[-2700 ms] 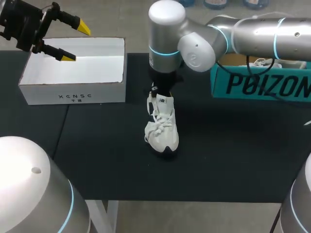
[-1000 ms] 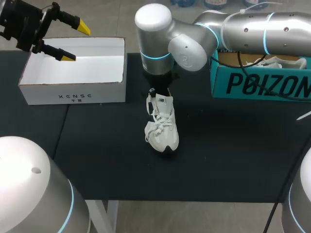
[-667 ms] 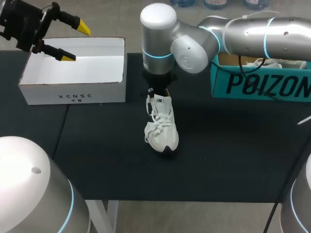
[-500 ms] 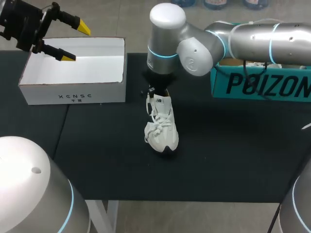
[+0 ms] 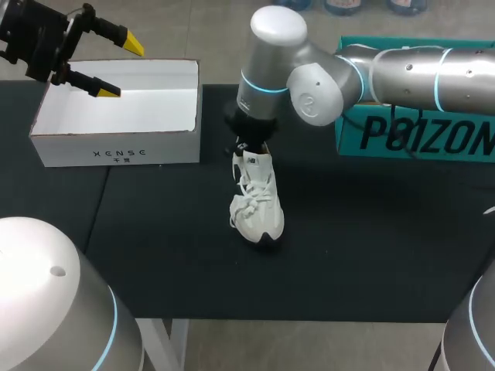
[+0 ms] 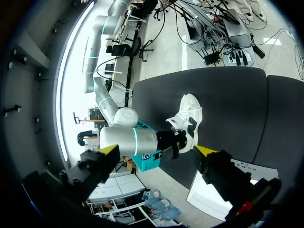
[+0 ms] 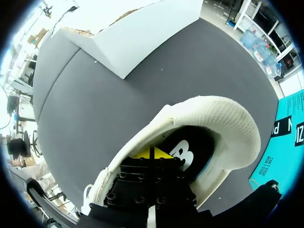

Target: Take the shoe out of the shoebox, open the shoe tongue, remove and reinsert the insole, then place the shoe into the shoebox

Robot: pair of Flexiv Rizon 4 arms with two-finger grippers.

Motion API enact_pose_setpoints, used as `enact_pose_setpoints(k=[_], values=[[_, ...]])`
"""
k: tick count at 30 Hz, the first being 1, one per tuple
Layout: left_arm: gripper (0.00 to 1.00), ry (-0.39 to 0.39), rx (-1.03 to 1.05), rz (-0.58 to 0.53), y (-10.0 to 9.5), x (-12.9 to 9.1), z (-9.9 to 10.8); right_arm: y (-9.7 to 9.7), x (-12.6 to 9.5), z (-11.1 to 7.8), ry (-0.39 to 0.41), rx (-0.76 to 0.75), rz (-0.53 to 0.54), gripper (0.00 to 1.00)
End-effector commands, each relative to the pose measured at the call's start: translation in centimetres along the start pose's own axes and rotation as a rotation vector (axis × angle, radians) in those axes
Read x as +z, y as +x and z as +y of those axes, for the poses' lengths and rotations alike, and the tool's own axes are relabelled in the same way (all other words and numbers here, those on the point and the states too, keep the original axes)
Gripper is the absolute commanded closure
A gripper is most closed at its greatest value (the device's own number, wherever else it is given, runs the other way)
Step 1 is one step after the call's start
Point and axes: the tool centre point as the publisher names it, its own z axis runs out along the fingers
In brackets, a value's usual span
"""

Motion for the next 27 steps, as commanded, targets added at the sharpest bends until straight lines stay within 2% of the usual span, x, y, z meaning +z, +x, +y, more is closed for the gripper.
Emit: enact_pose_setpoints(k=[1,4,9,13,19,27], values=[[0.0,0.0,0.0,0.003,0.0,0.0,0.0,0.5,0.2,0.5,0.019,-0.002,-0.038,1.0],[0.0,0.0,0.0,0.003,0.0,0.0,0.0,-0.1,-0.8,0.4,0.03,0.031,-0.1,1.0],[0.0,0.0,0.0,0.003,0.0,0.0,0.0,-2.1,-2.7,0.5,0.007,0.098,-0.149,1.0],[0.0,0.0,0.0,0.003,0.0,0.0,0.0,-3.3,-3.4,0.7,0.004,0.116,-0.179,1.0],[0.0,0.0,0.0,0.003,0.0,0.0,0.0,-4.2,-2.6,0.0,0.019,0.146,-0.2,1.0],[0.0,0.0,0.0,0.003,0.0,0.0,0.0,-3.6,-0.4,-0.3,0.056,0.152,-0.171,1.0]])
